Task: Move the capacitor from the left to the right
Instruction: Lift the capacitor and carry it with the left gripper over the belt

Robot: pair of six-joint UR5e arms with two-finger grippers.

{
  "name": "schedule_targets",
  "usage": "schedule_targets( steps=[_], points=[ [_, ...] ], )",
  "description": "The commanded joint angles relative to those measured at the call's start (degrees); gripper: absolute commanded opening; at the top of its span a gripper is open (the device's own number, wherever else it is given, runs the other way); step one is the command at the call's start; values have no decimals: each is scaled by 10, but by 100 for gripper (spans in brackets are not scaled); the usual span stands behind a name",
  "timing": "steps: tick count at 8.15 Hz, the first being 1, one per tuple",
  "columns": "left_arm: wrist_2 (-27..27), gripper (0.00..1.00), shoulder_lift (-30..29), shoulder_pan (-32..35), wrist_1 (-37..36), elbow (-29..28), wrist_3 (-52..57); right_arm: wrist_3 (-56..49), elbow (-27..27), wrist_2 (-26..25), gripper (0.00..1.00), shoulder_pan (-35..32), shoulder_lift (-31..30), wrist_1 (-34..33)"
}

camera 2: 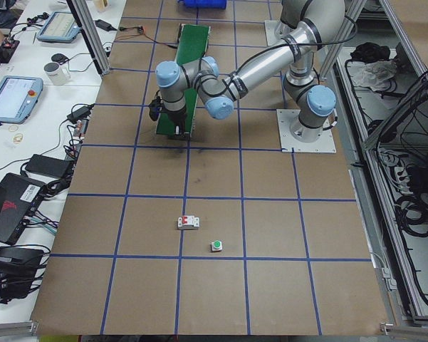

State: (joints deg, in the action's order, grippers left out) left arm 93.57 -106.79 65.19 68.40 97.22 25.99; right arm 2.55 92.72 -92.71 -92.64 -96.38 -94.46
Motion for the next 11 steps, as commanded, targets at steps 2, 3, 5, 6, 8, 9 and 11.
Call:
schedule_targets(
  steps=[2,3,5,6,8,9,11],
  points=[
    [21,0,-9,121,27,-17,-134,0,0,1,100,0,0,-1],
    [19,0,-14,122,25,-18,-140,0,0,1,100,0,0,-1],
    [-3,0,-42,123,20,-20,-125,0,0,2,100,0,0,-1],
    [-4,0,-54,126,20,-40,-116,0,0,2,100,0,0,-1],
    [-4,0,-67,136,26,-63,-114,0,0,2,100,0,1,-2],
    [-4,0,-69,141,24,-63,-116,0,0,2,100,0,3,-3],
    [-9,0,-70,142,19,-63,-117,0,0,2,100,0,3,-4]
  ],
)
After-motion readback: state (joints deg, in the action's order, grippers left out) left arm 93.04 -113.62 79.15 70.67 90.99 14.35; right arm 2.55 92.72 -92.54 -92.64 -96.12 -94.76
